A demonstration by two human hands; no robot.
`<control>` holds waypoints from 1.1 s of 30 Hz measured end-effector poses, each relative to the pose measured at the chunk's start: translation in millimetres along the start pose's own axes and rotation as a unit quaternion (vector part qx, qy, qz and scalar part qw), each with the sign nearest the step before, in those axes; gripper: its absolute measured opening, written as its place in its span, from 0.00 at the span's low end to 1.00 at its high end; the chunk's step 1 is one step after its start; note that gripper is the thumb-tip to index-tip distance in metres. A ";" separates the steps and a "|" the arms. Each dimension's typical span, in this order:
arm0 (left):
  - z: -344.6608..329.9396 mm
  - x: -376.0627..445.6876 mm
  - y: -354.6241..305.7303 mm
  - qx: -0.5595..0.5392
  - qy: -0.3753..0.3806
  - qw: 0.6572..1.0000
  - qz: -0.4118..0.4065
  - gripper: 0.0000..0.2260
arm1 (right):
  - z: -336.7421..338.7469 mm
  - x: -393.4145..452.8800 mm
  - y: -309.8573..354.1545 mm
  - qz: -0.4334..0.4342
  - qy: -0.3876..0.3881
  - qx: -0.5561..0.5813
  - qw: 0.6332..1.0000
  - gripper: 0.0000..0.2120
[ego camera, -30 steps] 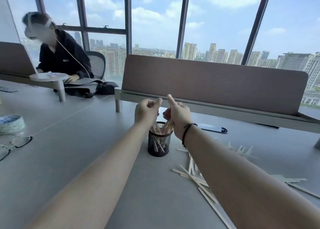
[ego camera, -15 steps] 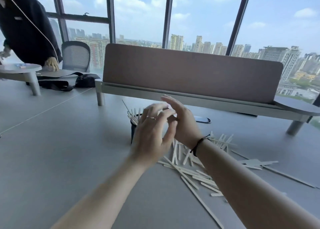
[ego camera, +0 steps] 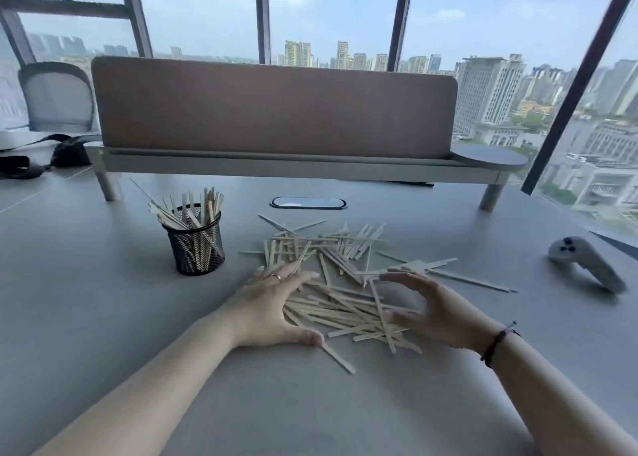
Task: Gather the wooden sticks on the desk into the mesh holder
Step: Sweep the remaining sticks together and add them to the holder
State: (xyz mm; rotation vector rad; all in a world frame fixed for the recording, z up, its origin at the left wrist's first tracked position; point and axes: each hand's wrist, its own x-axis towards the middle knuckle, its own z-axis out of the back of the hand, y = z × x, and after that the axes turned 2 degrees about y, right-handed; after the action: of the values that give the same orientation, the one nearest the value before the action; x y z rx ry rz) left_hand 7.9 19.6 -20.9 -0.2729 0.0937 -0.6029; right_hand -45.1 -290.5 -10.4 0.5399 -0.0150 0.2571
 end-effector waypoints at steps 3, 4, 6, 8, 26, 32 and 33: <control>-4.7 8.0 -18.3 -0.015 -0.037 0.999 0.030 0.41 | -3.7 -4.5 -1.6 0.033 0.042 -0.042 0.998 0.39; -6.4 10.7 -23.6 -0.012 -0.057 0.998 0.038 0.39 | -6.1 -4.4 0.1 0.034 0.051 -0.068 0.996 0.41; -10.2 16.3 -30.8 0.001 -0.102 0.994 0.038 0.35 | -11.6 -3.0 5.5 0.026 0.050 -0.103 0.993 0.48; -15.3 20.7 -32.7 0.005 -0.130 0.991 0.030 0.33 | -16.0 -0.8 13.3 0.017 0.032 -0.101 0.994 0.47; -24.0 28.4 -15.9 -0.044 -0.181 0.982 0.028 0.40 | -37.3 39.1 30.4 0.133 -0.047 -0.108 0.984 0.30; -20.9 26.6 -13.1 -0.007 -0.191 0.981 0.007 0.40 | -19.9 40.1 3.6 0.058 -0.149 -0.057 0.986 0.23; -19.7 26.3 -14.2 -0.005 -0.168 0.986 0.003 0.38 | -13.6 41.9 -8.4 0.016 -0.187 -0.073 0.980 0.23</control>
State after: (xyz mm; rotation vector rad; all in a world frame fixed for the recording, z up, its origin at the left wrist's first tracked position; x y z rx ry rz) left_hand 18.5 -11.0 -36.0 -0.3801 -0.2282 -0.5427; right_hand -3.2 -280.5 -22.9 0.4350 -0.4053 0.1818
